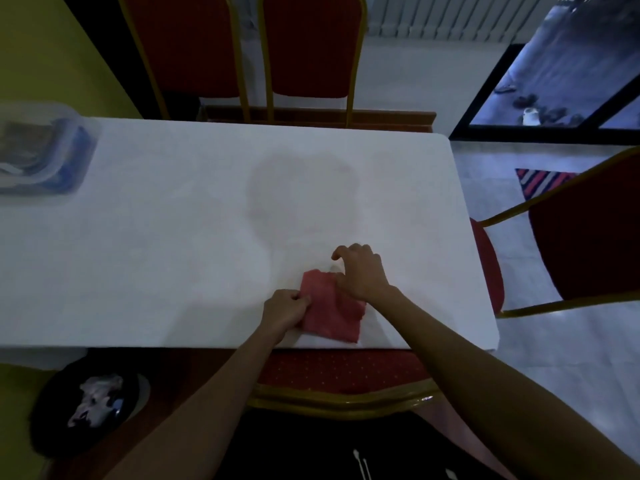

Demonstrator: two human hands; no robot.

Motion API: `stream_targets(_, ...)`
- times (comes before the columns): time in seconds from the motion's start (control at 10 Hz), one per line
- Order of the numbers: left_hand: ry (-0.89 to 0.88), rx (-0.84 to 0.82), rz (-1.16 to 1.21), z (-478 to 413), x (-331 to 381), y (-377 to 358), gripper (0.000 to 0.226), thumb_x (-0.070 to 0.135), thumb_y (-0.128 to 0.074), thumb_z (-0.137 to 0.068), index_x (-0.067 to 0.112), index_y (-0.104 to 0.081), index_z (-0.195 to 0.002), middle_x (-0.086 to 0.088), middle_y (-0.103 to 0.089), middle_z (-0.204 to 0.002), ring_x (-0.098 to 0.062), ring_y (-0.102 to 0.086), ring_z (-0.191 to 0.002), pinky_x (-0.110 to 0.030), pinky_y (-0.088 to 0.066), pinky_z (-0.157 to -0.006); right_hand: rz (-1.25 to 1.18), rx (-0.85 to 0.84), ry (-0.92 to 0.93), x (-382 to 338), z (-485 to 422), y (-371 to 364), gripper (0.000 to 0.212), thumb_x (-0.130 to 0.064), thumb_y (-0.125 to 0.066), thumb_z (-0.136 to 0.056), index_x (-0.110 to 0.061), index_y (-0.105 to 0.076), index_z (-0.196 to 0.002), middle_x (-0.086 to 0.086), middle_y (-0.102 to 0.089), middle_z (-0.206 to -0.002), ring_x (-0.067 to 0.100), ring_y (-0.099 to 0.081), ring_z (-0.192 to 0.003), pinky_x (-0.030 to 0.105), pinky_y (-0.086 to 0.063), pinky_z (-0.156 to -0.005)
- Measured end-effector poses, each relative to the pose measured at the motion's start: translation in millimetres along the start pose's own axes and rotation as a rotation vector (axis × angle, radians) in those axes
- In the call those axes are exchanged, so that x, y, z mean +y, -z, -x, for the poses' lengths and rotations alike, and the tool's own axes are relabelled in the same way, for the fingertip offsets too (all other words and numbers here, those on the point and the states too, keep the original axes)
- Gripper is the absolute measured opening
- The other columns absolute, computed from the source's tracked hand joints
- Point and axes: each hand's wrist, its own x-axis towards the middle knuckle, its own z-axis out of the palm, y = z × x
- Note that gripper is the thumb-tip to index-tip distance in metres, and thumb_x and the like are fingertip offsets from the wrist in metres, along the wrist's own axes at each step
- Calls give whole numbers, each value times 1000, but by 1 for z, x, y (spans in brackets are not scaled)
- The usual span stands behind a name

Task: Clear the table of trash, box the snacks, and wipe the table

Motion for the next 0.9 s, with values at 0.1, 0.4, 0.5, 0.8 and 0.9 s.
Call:
stream_targets(0.1,16,28,-30,1,-5,7,25,32,-64,-86,11,-77,-79,-5,-74,-79,-21,-68,-76,-28,-49,-64,10,88,58,-8,10,-6,30,-21,-61,-90,-18,-64,-119,6,-64,-111,27,-56,-107,35,-44,-86)
stream_targets(0.4,14,-71,2,-6,-24,27,10,22,-72,-81,14,-74,-86,-4,-73,-86,-23,-70,-86,-36,-57,-80,86,-86,126,-32,36,-43,49,-31,-62,-87,-16,-53,-133,10,-52,-129,29,-44,-121,40,-45,-94)
stream_targets(0.5,-30,-169,-89,-15,-22,36,13,25,-73,-81,15,-73,-89,-8,-73,-93,-25,-68,-87,-33,-55,-73,84,-114,100,-45,37,-44,53,-27,-63,-86,-14,-55,-137,11,-49,-137,31,-41,-127,41,-40,-103)
stream_targets(0.8,-242,-217,-254,-35,37,154,37,27,-68,-89,15,-65,-124,-6,-63,-122,-22,-61,-104,-32,-50,-86,133,-17,26,-116,-41,50,61,-35,-67,-90,-19,-47,-146,13,-36,-153,32,-29,-142,47,-39,-111)
stream_targets(0.9,-331,-52,-291,-35,80,231,39,31,-66,-91,17,-62,-127,-3,-59,-129,-23,-59,-112,-32,-49,-91,226,102,88,-154,-78,125,58,-36,-64,-93,-19,-47,-145,13,-29,-158,33,-26,-144,48,-37,-112)
